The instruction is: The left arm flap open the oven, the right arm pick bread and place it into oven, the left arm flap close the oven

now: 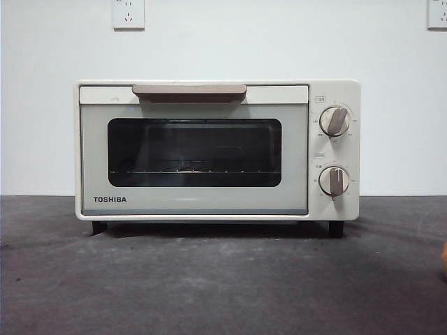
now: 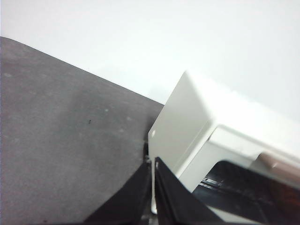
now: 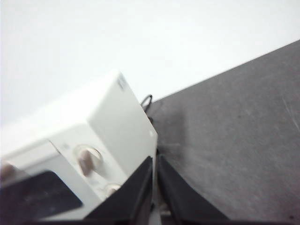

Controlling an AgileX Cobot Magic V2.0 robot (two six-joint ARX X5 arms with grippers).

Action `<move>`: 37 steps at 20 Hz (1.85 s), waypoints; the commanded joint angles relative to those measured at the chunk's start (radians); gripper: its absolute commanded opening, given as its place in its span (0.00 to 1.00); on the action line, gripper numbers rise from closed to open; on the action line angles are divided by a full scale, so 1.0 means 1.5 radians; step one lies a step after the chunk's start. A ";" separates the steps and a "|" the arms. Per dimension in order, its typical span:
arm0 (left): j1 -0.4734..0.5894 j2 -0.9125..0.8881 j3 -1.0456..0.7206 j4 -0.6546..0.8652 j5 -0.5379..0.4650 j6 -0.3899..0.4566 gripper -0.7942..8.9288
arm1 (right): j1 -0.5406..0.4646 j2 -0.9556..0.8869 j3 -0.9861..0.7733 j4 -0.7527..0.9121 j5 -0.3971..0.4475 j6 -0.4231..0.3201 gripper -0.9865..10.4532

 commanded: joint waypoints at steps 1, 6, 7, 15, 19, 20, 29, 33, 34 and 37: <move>-0.002 0.047 0.079 -0.021 0.005 -0.012 0.10 | 0.000 0.031 0.060 -0.022 -0.008 0.024 0.10; -0.002 0.154 0.215 -0.076 0.062 0.032 0.10 | 0.000 0.120 0.169 -0.097 -0.055 -0.021 0.10; -0.002 0.177 0.242 -0.089 0.079 0.039 0.10 | 0.000 0.144 0.192 -0.115 -0.072 -0.031 0.10; -0.016 0.306 0.353 -0.127 0.244 0.126 0.10 | 0.000 0.297 0.337 -0.234 -0.278 -0.158 0.10; -0.037 0.353 0.361 -0.161 0.354 0.160 0.10 | 0.010 0.336 0.373 -0.267 -0.313 -0.203 0.10; -0.043 0.362 0.361 -0.174 0.378 0.168 0.10 | 0.014 0.342 0.378 -0.271 -0.314 -0.210 0.10; -0.081 0.381 0.361 -0.234 0.408 0.215 0.11 | 0.047 0.345 0.380 -0.271 -0.314 -0.213 0.10; -0.081 0.381 0.361 -0.230 0.408 0.215 0.20 | 0.048 0.345 0.380 -0.273 -0.314 -0.213 0.15; -0.082 0.381 0.361 -0.230 0.408 0.215 0.26 | 0.048 0.345 0.380 -0.275 -0.314 -0.213 0.21; -0.081 0.381 0.361 -0.230 0.407 0.215 0.49 | 0.048 0.345 0.380 -0.286 -0.314 -0.213 0.40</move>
